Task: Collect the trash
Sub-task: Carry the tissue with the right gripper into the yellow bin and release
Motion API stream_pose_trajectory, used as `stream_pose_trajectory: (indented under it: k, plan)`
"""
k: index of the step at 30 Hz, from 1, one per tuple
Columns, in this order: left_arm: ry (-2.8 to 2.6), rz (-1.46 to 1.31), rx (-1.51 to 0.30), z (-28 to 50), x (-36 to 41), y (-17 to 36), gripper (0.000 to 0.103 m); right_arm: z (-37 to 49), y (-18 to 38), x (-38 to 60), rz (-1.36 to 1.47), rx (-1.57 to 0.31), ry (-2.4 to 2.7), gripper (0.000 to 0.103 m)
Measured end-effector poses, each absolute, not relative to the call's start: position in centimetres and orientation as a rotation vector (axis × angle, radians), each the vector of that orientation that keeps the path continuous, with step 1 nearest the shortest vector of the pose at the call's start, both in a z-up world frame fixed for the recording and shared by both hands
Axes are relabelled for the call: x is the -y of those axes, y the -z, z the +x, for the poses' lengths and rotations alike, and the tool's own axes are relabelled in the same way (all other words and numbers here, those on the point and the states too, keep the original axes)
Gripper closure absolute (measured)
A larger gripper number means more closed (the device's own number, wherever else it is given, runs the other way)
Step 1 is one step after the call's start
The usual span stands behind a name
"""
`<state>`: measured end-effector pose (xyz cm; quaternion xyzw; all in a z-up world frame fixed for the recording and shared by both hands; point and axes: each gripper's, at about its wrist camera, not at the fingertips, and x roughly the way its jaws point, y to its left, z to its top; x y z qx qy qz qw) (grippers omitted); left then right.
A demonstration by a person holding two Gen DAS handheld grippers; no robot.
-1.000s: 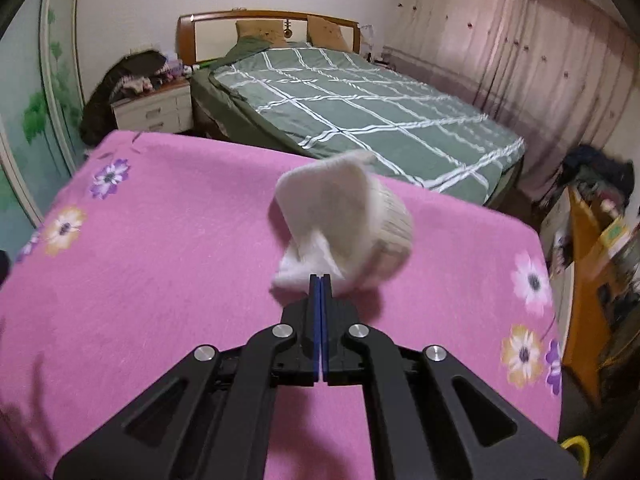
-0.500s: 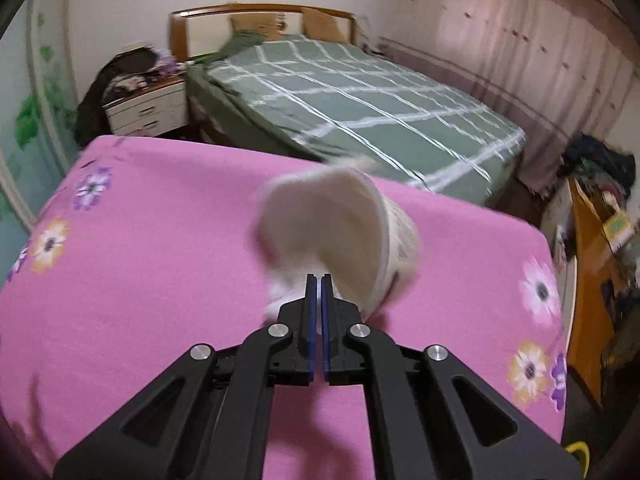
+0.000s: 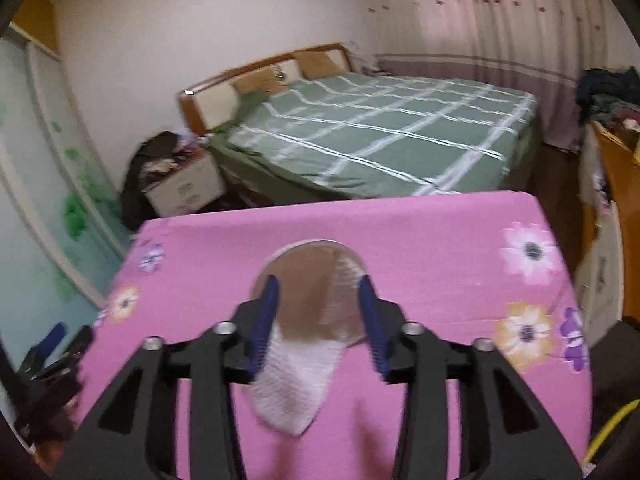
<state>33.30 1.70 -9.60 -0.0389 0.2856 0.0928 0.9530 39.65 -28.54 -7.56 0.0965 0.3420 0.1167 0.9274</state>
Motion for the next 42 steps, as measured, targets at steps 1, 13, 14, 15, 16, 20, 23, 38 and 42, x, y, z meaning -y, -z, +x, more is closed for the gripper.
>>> stream_pose_trajectory:
  k: [1,13,14,15,16,20,23,38,42]
  plan:
    - [-0.188,-0.079,-0.58,33.3,-1.7,9.6,0.005,39.6,7.5,28.5,0.2,-0.7,-0.258,0.041]
    - [-0.178,-0.07,-0.578,33.2,-1.6,9.5,0.005,38.6,12.3,24.6,-0.018,-0.943,-0.242,0.1]
    - [-0.176,-0.073,-0.581,33.2,-1.6,9.5,0.005,38.1,11.8,25.0,-0.012,-0.927,-0.247,0.1]
    - [-0.174,-0.073,-0.582,33.2,-1.6,9.6,0.005,37.3,10.9,25.4,0.009,-0.903,-0.263,0.1]
    - [-0.173,-0.071,-0.582,33.2,-1.5,9.6,0.005,36.7,10.1,25.8,0.028,-0.884,-0.277,0.1]
    - [-0.166,-0.054,-0.576,33.1,-1.1,9.6,0.005,33.0,5.3,27.8,0.101,-0.771,-0.326,0.1]
    - [-0.162,-0.046,-0.575,33.1,-0.9,9.6,0.005,30.8,2.2,29.0,0.115,-0.699,-0.334,0.1]
    - [-0.109,0.013,-0.55,32.3,0.9,9.4,0.005,18.3,-3.9,40.6,0.193,-0.545,-0.128,0.1]
    - [-0.073,0.013,-0.545,31.9,1.5,9.4,0.005,15.3,-2.9,45.1,0.217,-0.553,0.015,0.1]
